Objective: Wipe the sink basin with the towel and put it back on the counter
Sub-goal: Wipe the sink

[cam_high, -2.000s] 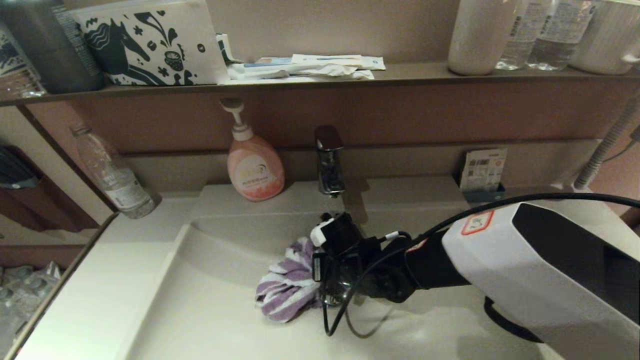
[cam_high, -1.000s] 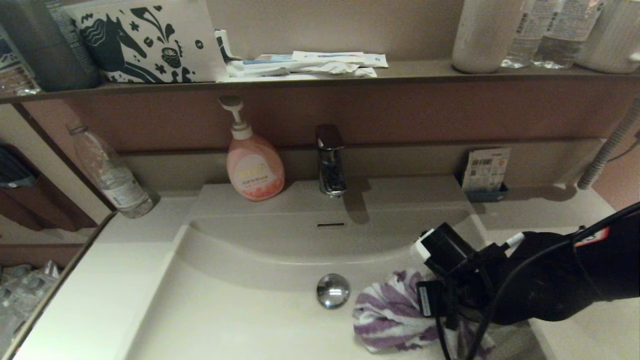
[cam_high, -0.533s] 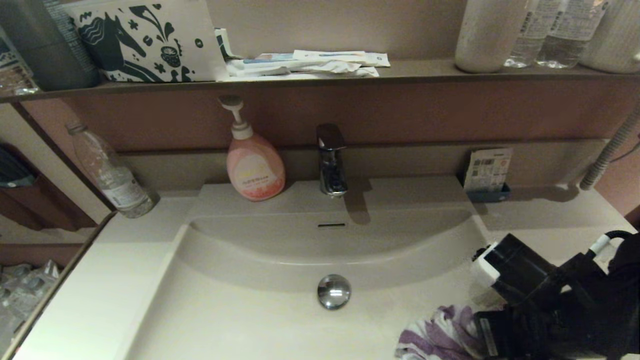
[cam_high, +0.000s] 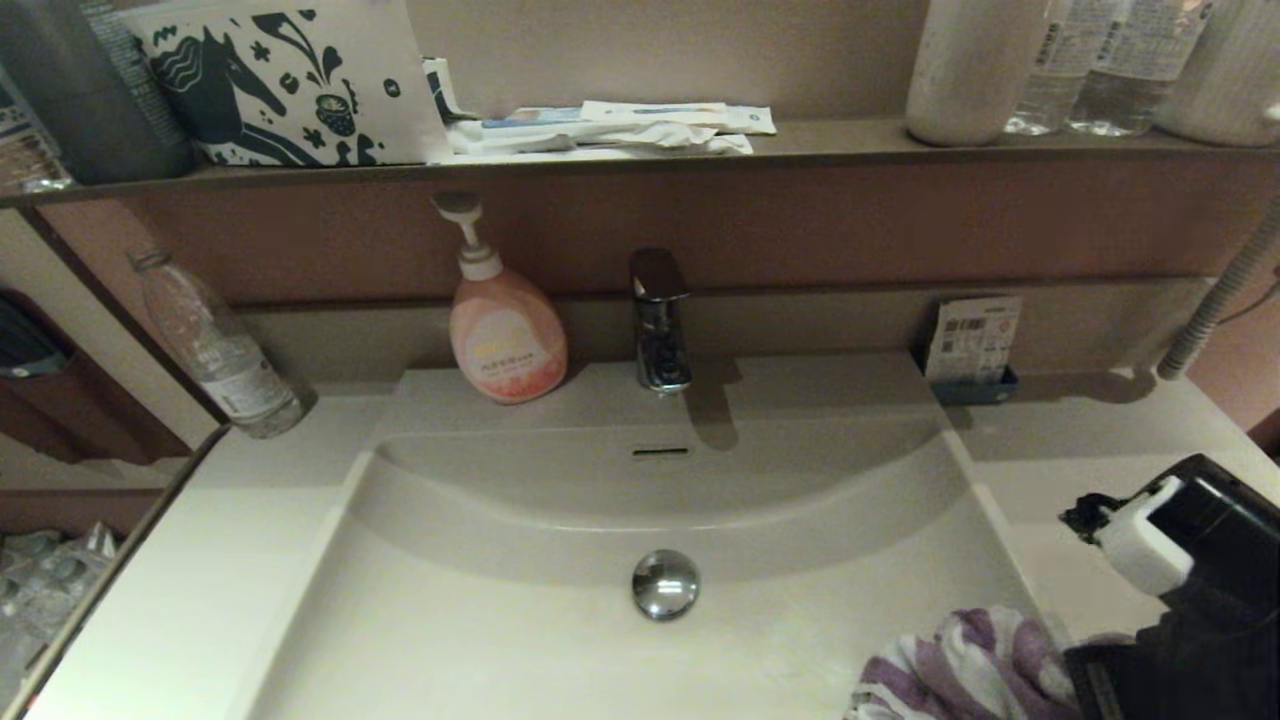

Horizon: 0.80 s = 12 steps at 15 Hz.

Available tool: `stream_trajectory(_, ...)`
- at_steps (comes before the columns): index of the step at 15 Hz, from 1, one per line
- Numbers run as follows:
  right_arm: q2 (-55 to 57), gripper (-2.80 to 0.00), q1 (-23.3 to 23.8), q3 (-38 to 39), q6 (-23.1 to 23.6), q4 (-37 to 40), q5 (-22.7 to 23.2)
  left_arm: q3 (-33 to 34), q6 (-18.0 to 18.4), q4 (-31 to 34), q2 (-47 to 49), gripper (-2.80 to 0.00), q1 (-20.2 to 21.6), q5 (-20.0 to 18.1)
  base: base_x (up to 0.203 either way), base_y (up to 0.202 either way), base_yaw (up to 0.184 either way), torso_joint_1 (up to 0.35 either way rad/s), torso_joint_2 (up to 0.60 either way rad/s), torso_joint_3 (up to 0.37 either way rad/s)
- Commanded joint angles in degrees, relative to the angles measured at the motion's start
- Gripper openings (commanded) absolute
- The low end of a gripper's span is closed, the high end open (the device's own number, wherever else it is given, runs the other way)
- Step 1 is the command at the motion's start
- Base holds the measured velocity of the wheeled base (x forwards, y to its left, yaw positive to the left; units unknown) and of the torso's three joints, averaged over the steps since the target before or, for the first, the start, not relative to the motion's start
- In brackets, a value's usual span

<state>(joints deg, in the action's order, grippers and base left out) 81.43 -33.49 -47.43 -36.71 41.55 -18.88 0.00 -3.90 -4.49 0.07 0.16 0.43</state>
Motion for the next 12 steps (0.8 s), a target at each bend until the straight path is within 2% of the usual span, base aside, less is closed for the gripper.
stream_trajectory(1,-3.87,-2.80,-0.33,-0.18,-0.18,-0.21,0.25,0.00,-0.05,-0.08,0.01,-2.80,0.02,0.01,0.000,0.000,0.000,0.000,0.00,0.000)
stream_trajectory(8,-7.99,-2.80,-0.53,-1.03,-0.03,3.01,0.21,0.00,-0.05,-0.08,0.01,-2.80,0.02,0.01,0.000,0.000,0.000,0.000,0.00,0.000)
stream_trajectory(12,-7.18,-2.80,-0.53,-6.86,-0.20,3.11,0.32,0.00,-0.05,-0.08,0.01,-2.80,0.02,0.01,0.000,0.000,0.000,0.000,0.00,0.000)
